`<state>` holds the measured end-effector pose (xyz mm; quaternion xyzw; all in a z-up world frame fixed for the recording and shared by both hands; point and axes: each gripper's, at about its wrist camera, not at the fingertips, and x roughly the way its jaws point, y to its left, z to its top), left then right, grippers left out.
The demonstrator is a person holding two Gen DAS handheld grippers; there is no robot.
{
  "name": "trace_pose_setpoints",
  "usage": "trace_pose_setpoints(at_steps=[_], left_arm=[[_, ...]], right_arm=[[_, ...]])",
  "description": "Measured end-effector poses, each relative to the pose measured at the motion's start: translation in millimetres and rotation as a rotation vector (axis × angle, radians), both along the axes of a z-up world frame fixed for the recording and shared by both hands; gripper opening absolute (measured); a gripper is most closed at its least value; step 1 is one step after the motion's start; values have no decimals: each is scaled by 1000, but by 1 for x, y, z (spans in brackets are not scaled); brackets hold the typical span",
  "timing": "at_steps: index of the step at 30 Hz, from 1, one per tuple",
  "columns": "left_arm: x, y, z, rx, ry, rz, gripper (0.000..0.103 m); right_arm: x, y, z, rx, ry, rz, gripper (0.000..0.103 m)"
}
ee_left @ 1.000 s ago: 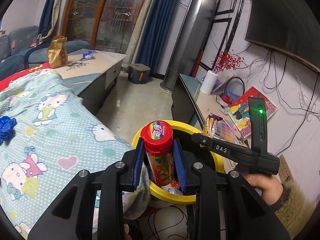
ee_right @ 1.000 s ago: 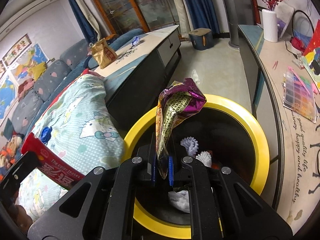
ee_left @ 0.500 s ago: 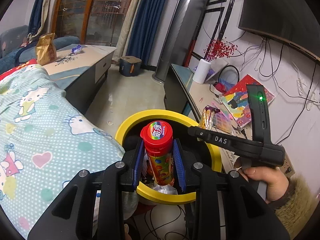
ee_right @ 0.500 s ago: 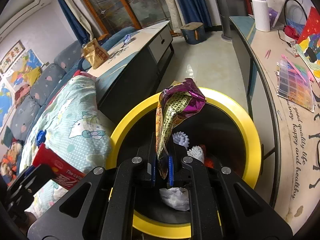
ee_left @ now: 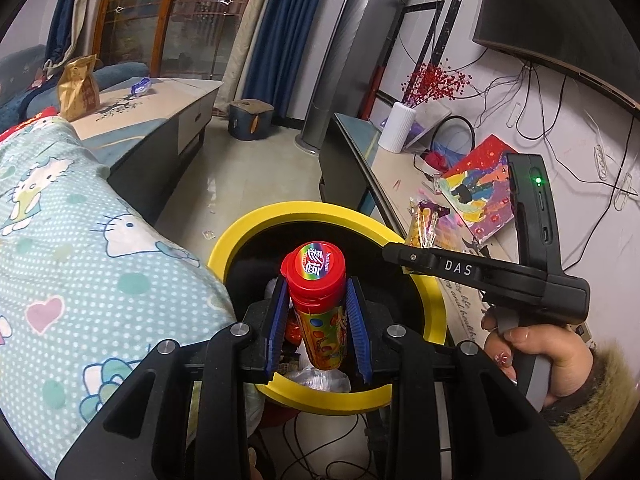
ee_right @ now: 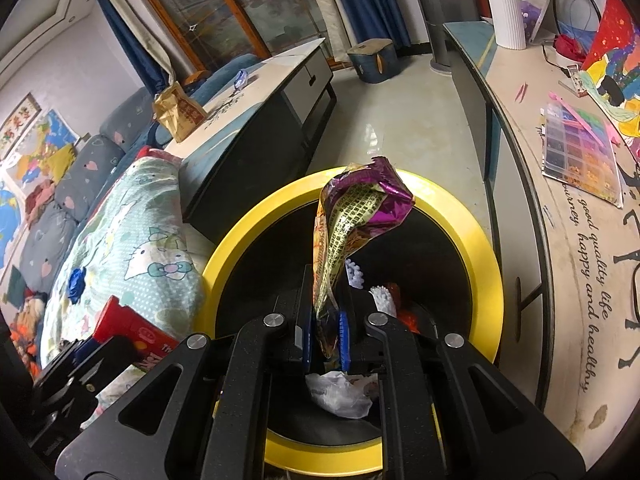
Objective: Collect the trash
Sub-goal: 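Open both tools to drop the tube and wrapper into the bin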
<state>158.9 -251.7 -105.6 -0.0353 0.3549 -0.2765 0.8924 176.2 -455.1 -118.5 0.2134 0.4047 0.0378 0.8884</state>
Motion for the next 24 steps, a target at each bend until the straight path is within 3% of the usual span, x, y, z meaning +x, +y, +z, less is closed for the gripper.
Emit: trace_pose_setpoints(at_steps=[2, 5, 7, 8, 11, 12, 13, 17, 24], left_arm=[[2, 1, -1, -3, 1, 0, 28], [6, 1, -3, -17, 9, -3, 29], [11, 3, -3, -33, 24, -5, 50], [13, 4, -2, -34, 20, 6, 70], [16, 8, 2, -47, 17, 13, 75], [16, 11, 3, -50, 18, 18, 79], [16, 12, 5, -51, 17, 21, 82], [12, 20, 12, -49, -3, 49, 95], [1, 43, 23, -28, -28, 109, 96]], right_arm=[[0, -1, -1, 0, 4, -2, 8], [-1, -3, -2, 2, 9, -14, 21], [-2, -5, -2, 3, 4, -28, 35], [-2, -6, -1, 3, 1, -33, 37], [-3, -9, -1, 7, 2, -50, 40], [-4, -10, 0, 8, 1, -56, 54], [-5, -11, 1, 7, -7, -65, 59], [-6, -7, 5, 4, -19, -54, 59], [-8, 0, 17, -9, -47, -31, 59]])
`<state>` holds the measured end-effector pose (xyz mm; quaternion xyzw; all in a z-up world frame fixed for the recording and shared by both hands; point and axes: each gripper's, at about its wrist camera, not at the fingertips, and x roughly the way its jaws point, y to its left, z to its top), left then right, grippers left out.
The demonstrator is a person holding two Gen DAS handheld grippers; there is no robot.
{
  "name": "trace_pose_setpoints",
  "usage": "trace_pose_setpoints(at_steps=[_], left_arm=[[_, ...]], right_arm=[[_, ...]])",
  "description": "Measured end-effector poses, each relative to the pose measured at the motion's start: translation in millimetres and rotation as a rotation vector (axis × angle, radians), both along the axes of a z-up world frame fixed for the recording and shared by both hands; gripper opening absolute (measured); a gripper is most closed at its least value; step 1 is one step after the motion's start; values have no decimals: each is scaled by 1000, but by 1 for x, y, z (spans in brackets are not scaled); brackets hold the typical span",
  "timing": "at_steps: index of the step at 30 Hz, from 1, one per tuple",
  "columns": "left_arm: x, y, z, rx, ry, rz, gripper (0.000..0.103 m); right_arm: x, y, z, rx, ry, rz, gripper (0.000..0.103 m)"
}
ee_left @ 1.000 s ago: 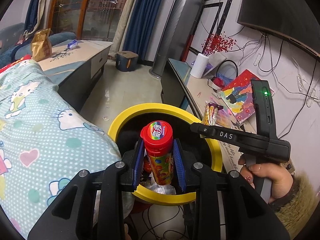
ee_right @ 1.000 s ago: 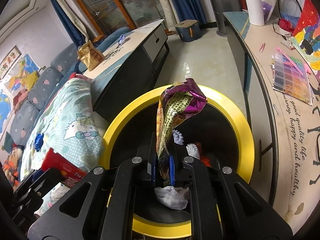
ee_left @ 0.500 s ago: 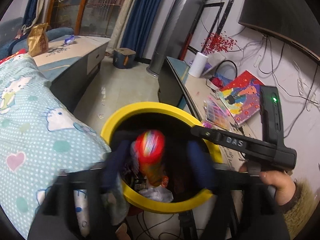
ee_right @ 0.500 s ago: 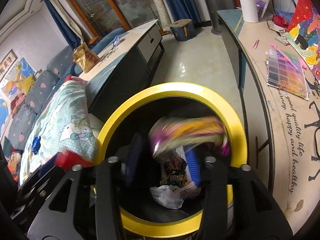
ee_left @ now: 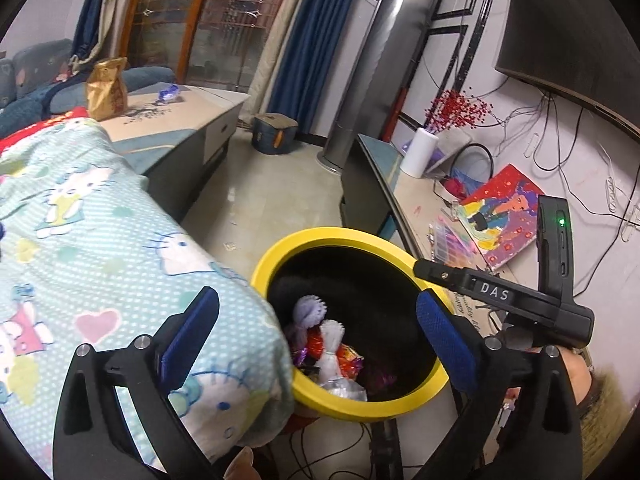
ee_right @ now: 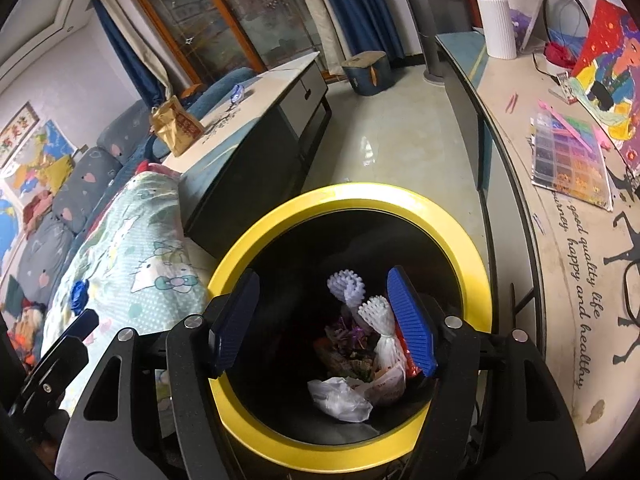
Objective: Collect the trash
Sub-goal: 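Open both tools to drop the tube and wrapper into the bin, then move both tools back over the bed toward the balloon and wrapper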
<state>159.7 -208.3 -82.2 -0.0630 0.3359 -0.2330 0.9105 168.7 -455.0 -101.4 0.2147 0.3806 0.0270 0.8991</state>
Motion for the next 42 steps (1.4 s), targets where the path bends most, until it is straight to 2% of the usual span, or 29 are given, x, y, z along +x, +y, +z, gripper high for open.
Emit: trace_pose_setpoints(at_steps=[7, 9, 21, 36, 42], left_arm=[[-13, 31, 13, 19, -43, 84, 96], [-16, 41, 18, 21, -57, 112, 96], [-33, 101, 37, 23, -104, 278, 96], [-48, 170, 41, 13, -116, 451, 96], [-56, 212, 34, 8, -81, 584, 96]], right_arm=[[-4, 18, 17, -29, -53, 40, 60], [-5, 27, 23, -46, -78, 59, 63], [-7, 90, 53, -116, -175, 228, 67], [0, 177, 74, -177, -219, 438, 67], [14, 220, 76, -185, -232, 525, 67]])
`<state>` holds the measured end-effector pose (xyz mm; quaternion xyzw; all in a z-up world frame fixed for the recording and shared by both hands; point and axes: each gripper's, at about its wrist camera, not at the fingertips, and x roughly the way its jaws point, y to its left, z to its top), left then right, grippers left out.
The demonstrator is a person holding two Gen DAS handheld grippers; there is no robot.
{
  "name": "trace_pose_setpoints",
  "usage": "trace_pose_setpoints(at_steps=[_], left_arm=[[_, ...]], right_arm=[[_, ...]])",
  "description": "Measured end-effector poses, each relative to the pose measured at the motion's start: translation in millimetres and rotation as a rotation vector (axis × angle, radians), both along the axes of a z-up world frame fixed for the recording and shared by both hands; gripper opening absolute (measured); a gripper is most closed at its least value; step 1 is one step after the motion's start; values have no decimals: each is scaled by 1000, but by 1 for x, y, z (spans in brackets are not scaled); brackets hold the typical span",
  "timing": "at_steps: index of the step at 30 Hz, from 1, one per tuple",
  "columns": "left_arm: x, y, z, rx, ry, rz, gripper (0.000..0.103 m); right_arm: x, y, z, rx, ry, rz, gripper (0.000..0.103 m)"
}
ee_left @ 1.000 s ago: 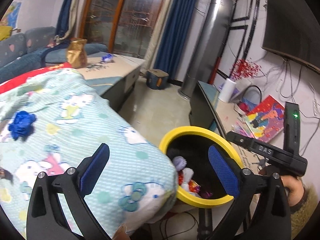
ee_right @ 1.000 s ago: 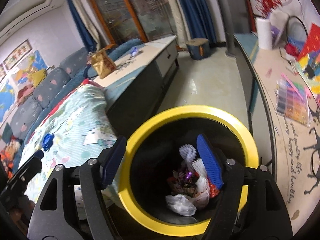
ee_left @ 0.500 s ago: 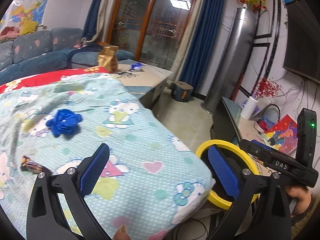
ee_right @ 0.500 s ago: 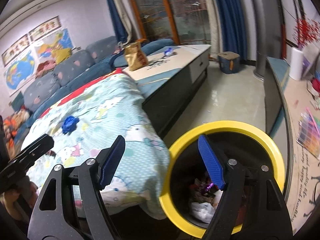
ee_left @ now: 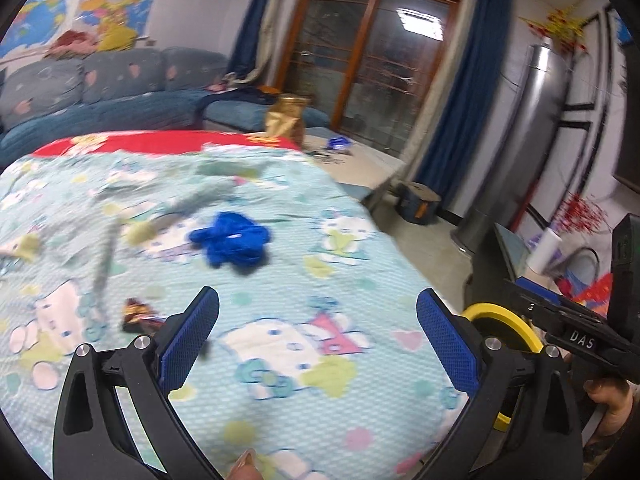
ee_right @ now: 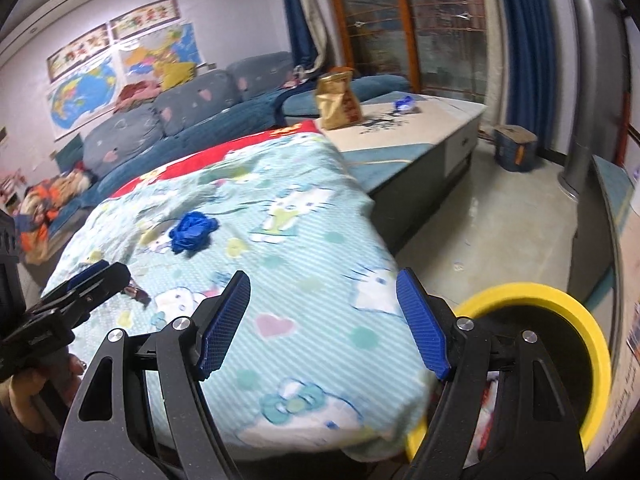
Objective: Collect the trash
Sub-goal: 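Move both tools back over the bed toward the balloon and wrapper, then grasp the brown candy wrapper with the left tool while the right tool grasps the blue balloon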
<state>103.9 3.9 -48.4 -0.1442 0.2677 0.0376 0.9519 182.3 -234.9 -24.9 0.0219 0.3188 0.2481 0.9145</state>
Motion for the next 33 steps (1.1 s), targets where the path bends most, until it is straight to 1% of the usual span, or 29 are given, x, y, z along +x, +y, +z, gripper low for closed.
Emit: trace_pose_setpoints(at_steps=[6, 9, 13, 14, 15, 16, 18, 20, 24, 26, 27, 28, 29, 30, 31, 32, 33], left_arm=[[-6, 44, -13, -45, 40, 109, 96], [-9, 61, -19, -65, 50, 155, 96], [-13, 82, -29, -111, 68, 192, 95], [-13, 85, -31, -123, 71, 196, 93], [-14, 90, -34, -141, 76, 200, 87], [-14, 95, -38, -155, 83, 208, 84], [-13, 101, -42, -180, 91, 214, 80], [-13, 105, -47, -206, 99, 215, 76], [-10, 111, -57, -250, 120, 213, 69], [-6, 113, -62, -268, 128, 210, 66], [-5, 113, -63, -271, 129, 210, 64], [-5, 113, -64, -273, 128, 211, 64], [-4, 113, -64, -275, 127, 210, 62], [-3, 113, -65, -277, 129, 209, 60], [-3, 113, -65, -278, 129, 209, 58], [-2, 113, -65, -278, 129, 208, 53], [-1, 112, -66, -277, 131, 205, 47]], right_arm=[[20, 48, -1, -9, 13, 84, 67], [32, 80, -3, -20, 20, 133, 67], [47, 121, -10, -34, 45, 211, 67], [50, 129, -12, -38, 56, 227, 67], [54, 138, -15, -44, 69, 246, 66], [59, 150, -19, -53, 86, 263, 64], [65, 164, -26, -64, 109, 288, 61], [71, 181, -33, -84, 126, 301, 61], [78, 197, -42, -105, 140, 311, 61], [83, 203, -47, -106, 156, 315, 58], [85, 205, -49, -104, 164, 316, 53], [87, 205, -52, -94, 179, 321, 45], [87, 206, -54, -83, 193, 327, 40], [88, 205, -57, -59, 213, 336, 30], [88, 204, -58, -48, 221, 333, 23], [87, 202, -59, -38, 224, 327, 22], [87, 198, -60, -26, 227, 323, 16]])
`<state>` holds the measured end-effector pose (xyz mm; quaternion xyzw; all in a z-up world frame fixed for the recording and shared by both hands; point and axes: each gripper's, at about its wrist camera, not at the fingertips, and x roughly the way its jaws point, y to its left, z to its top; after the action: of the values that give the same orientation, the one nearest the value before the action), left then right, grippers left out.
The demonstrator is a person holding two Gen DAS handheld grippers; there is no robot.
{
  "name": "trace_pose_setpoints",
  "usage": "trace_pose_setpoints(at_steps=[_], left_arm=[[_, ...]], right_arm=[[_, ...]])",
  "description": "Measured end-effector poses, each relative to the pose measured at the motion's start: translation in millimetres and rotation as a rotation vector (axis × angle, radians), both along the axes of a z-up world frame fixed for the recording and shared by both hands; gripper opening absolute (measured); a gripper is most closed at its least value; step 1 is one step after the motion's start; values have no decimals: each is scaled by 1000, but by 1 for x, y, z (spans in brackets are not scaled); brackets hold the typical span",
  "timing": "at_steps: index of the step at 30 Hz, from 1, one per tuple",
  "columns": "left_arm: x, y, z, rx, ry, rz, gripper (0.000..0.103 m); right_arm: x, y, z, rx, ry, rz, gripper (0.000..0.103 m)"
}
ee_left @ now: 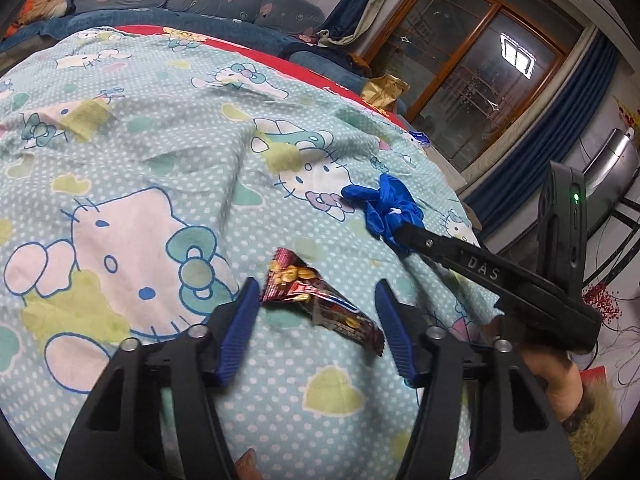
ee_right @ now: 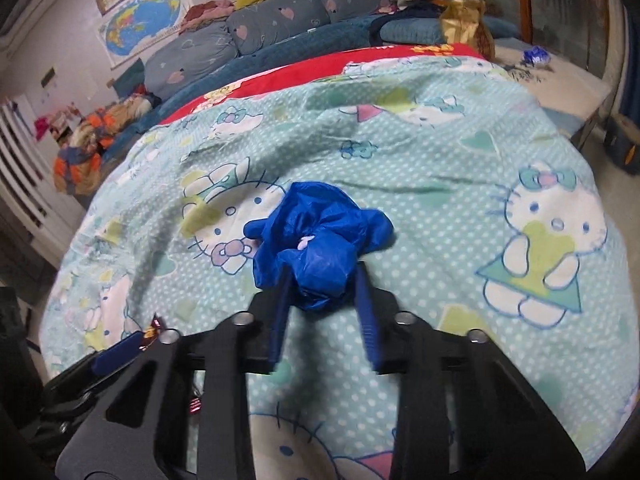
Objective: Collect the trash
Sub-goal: 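Grasp the brown candy wrapper with the left tool while the right tool grasps the blue balloon, then carry the brown wrapper and blue balloon over the yellow bin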
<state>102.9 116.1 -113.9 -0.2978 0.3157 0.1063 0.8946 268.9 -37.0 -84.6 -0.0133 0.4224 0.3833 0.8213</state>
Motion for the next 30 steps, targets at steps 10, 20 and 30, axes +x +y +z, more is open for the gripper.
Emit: trace_pose_setpoints(at_steps=[10, 20, 30], left_arm=[[6, -12, 2, 3, -12, -58, 24], [9, -46, 25, 55, -71, -166, 17], [11, -79, 45, 101, -116, -242, 17]], right_arm=[[-18, -55, 8, 60, -32, -81, 7], [-38, -106, 14, 84, -61, -154, 6], [-53, -147, 28, 91, -100, -215, 6]])
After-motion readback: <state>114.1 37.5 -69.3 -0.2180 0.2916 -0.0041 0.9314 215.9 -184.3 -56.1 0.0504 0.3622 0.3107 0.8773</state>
